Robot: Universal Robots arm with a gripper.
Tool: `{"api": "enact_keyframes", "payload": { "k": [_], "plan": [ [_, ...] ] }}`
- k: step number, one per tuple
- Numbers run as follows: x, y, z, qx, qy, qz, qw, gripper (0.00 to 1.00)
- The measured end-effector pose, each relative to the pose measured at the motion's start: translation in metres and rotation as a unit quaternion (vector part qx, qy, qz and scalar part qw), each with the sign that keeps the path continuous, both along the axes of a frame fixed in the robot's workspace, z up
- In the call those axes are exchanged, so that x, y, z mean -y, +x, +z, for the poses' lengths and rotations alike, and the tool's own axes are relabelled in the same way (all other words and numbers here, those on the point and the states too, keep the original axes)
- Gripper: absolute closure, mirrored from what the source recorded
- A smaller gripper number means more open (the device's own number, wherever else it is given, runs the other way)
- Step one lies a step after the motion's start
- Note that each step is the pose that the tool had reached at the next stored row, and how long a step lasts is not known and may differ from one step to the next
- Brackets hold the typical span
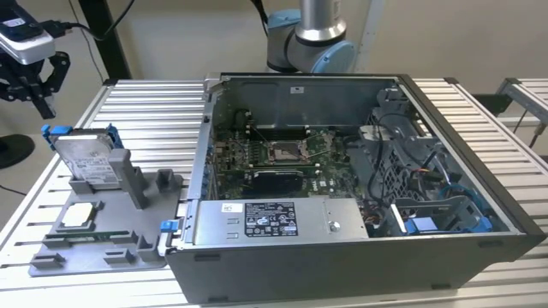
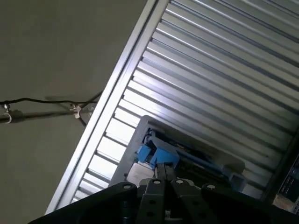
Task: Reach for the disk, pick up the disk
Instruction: 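Pick up the disk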
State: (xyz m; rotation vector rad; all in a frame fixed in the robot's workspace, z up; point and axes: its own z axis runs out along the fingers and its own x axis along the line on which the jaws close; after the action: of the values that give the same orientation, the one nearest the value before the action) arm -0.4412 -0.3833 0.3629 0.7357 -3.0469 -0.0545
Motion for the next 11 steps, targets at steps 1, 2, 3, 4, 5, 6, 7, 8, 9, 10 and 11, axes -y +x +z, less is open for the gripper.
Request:
{"api": "enact_keyframes", "payload": {
  "k": [1,2,3,4,5,6,7,8,9,10,11],
  "plan": [
    [0.0,0.0,0.0,0.0,0.0,0.009,1.0,1.0],
    [0.0,0.0,0.0,0.0001,0.0,0.018,0.9998,1.0],
    [0.0,0.0,0.0,0.0001,0.0,0.027,0.9996,1.0],
    [0.0,0.0,0.0,0.0001,0.0,0.036,0.9993,1.0],
    [0.0,0.0,0.0,0.0002,0.0,0.045,0.999,1.0],
    [0.0,0.0,0.0,0.0002,0.0,0.055,0.9985,1.0],
    [0.0,0.0,0.0,0.0002,-0.0001,0.064,0.998,1.0],
    [0.0,0.0,0.0,0.0002,0.0,0.073,0.9974,1.0],
    [0.0,0.0,0.0,0.0002,0.0,0.081,0.9967,1.0],
    [0.0,0.0,0.0,0.0002,-0.0001,0.091,0.9959,1.0],
    [0.0,0.0,0.0,0.0002,0.0,0.1,0.995,1.0]
  ]
}}
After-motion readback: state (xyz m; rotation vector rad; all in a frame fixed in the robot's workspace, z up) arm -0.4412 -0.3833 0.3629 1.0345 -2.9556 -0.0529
